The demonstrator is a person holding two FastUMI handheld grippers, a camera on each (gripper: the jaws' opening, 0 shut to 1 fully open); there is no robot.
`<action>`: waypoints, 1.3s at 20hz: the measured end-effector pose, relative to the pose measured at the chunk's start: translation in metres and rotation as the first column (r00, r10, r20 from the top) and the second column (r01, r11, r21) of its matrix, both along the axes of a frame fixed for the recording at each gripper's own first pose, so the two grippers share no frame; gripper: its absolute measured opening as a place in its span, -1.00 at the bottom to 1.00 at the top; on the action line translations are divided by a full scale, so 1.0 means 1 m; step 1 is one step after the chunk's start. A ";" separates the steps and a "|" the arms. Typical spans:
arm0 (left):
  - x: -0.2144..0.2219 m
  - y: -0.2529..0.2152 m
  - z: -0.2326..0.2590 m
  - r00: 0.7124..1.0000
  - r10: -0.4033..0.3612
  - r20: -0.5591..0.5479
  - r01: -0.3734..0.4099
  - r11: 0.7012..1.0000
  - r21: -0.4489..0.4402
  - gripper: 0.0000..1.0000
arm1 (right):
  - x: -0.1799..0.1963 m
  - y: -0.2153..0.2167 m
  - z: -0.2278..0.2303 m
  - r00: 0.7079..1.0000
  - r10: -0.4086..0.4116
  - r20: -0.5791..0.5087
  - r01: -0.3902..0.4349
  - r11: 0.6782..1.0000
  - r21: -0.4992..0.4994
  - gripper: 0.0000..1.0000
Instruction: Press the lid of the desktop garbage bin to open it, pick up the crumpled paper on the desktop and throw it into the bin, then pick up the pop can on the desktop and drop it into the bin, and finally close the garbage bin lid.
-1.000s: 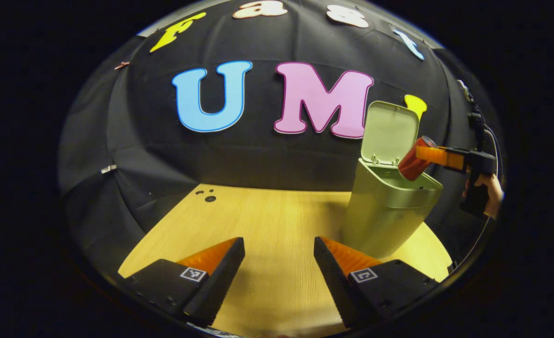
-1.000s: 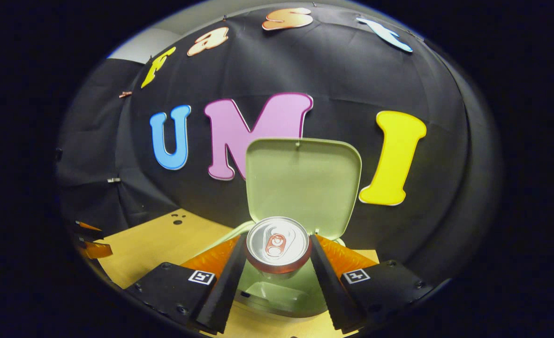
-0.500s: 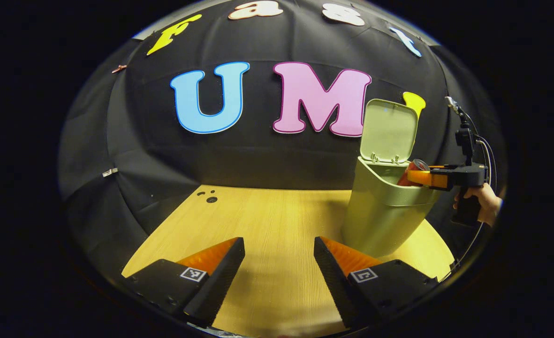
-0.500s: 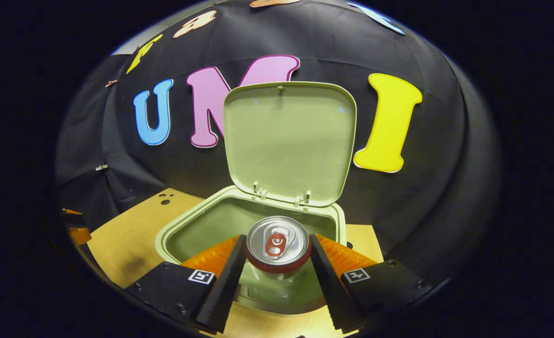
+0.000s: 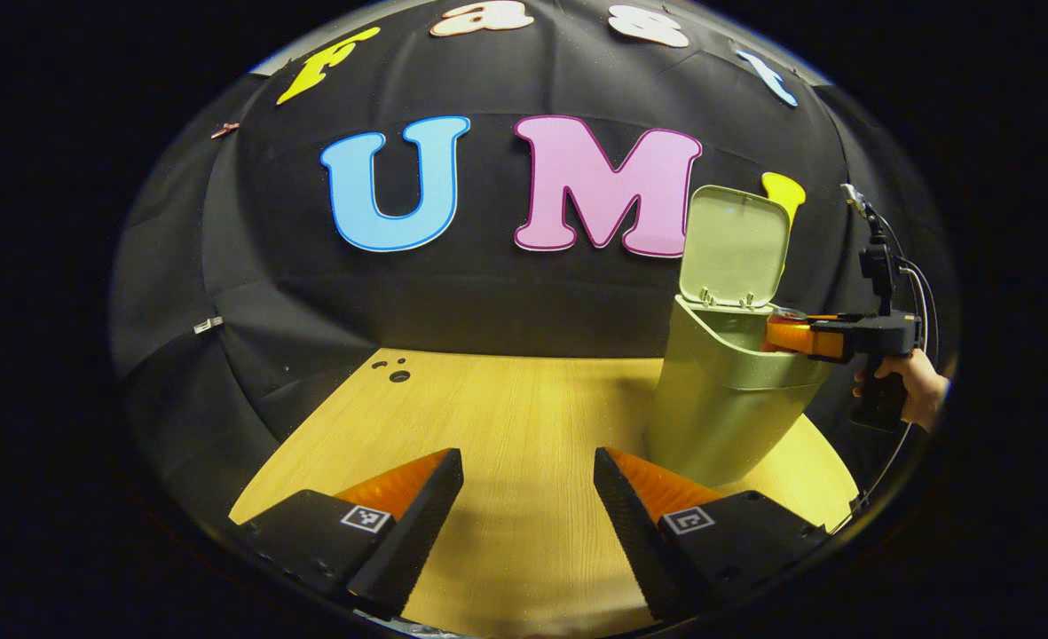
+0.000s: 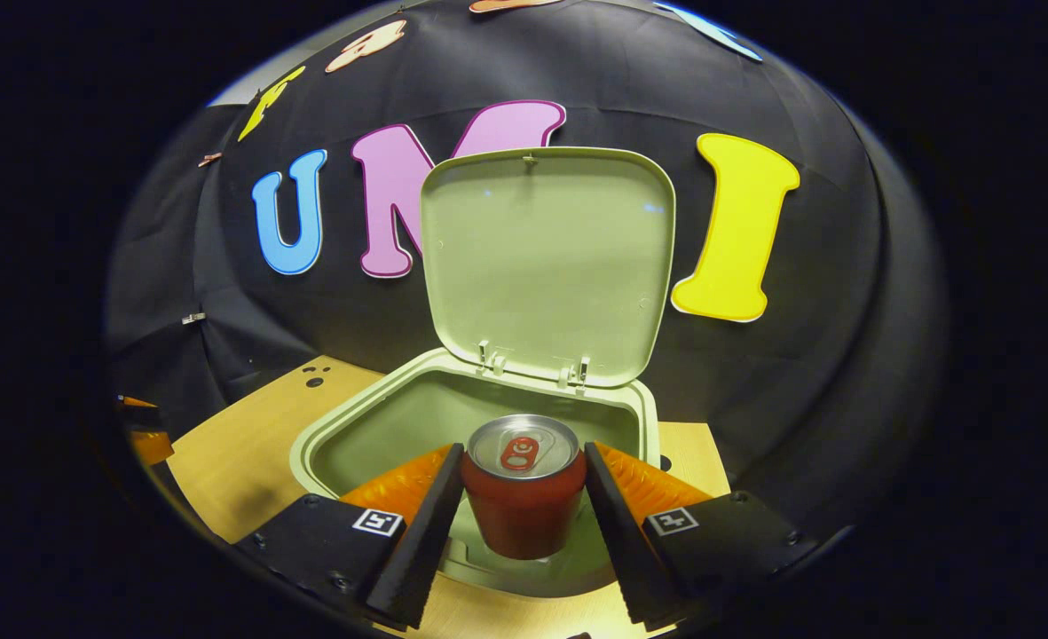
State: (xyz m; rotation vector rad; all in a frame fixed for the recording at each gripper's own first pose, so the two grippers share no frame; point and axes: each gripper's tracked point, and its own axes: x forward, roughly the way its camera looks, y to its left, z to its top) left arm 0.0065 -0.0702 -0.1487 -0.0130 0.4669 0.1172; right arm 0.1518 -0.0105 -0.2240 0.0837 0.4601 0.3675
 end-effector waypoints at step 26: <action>-0.014 -0.007 -0.009 1.000 0.011 0.008 -0.011 1.000 -0.018 0.91 | 0.056 -0.023 0.184 0.901 -0.137 0.412 0.053 0.976 0.210 0.80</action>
